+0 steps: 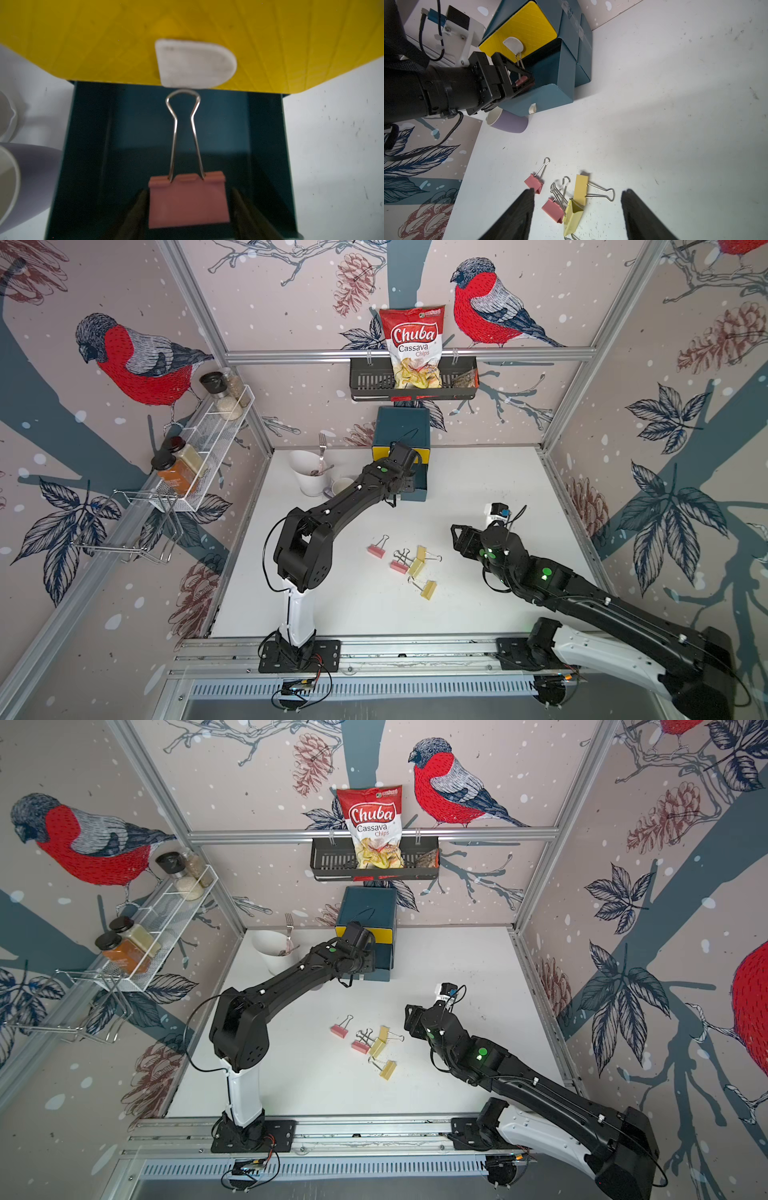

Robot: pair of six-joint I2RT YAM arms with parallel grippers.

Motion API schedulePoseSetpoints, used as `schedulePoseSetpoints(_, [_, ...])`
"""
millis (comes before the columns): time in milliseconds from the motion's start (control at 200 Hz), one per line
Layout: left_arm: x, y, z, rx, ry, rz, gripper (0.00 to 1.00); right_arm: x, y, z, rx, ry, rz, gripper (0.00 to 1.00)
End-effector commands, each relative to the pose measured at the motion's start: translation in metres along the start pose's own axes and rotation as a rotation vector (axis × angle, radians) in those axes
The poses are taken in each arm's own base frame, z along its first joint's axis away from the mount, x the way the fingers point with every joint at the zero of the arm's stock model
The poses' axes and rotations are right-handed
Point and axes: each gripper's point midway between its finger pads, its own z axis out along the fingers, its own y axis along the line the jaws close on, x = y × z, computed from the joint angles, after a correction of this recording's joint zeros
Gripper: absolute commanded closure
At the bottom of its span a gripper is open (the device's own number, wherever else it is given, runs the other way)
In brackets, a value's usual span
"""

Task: Put the binder clips in the drawer according to color
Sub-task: Place the binder clip in the drawer.

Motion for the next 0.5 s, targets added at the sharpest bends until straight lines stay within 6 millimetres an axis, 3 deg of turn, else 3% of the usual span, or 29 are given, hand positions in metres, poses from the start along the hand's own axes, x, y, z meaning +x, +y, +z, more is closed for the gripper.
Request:
schedulePoseSetpoints(0, [-0.014, 0.001, -0.012, -0.007, -0.043, 0.024, 0.16, -0.003, 0.000, -0.001, 0.004, -0.010, 0.004, 0.27])
schedulePoseSetpoints(50, [-0.018, 0.003, -0.023, -0.006, -0.066, 0.018, 0.11, -0.002, 0.000, -0.001, 0.003, -0.007, 0.001, 0.26])
schedulePoseSetpoints(140, [-0.023, 0.010, -0.048, 0.001, -0.120, 0.018, 0.11, -0.002, 0.001, -0.001, 0.001, -0.007, -0.002, 0.26])
schedulePoseSetpoints(255, [-0.006, 0.023, -0.076, 0.032, -0.144, 0.084, 0.12, -0.003, 0.001, -0.003, -0.004, -0.009, -0.008, 0.26])
schedulePoseSetpoints(350, [0.032, 0.034, -0.081, 0.061, -0.067, 0.187, 0.12, -0.003, 0.001, -0.003, -0.008, -0.012, -0.010, 0.26])
schedulePoseSetpoints(495, [0.110, 0.056, -0.064, 0.062, 0.162, 0.341, 0.11, 0.001, 0.003, -0.001, -0.030, -0.003, -0.004, 0.26])
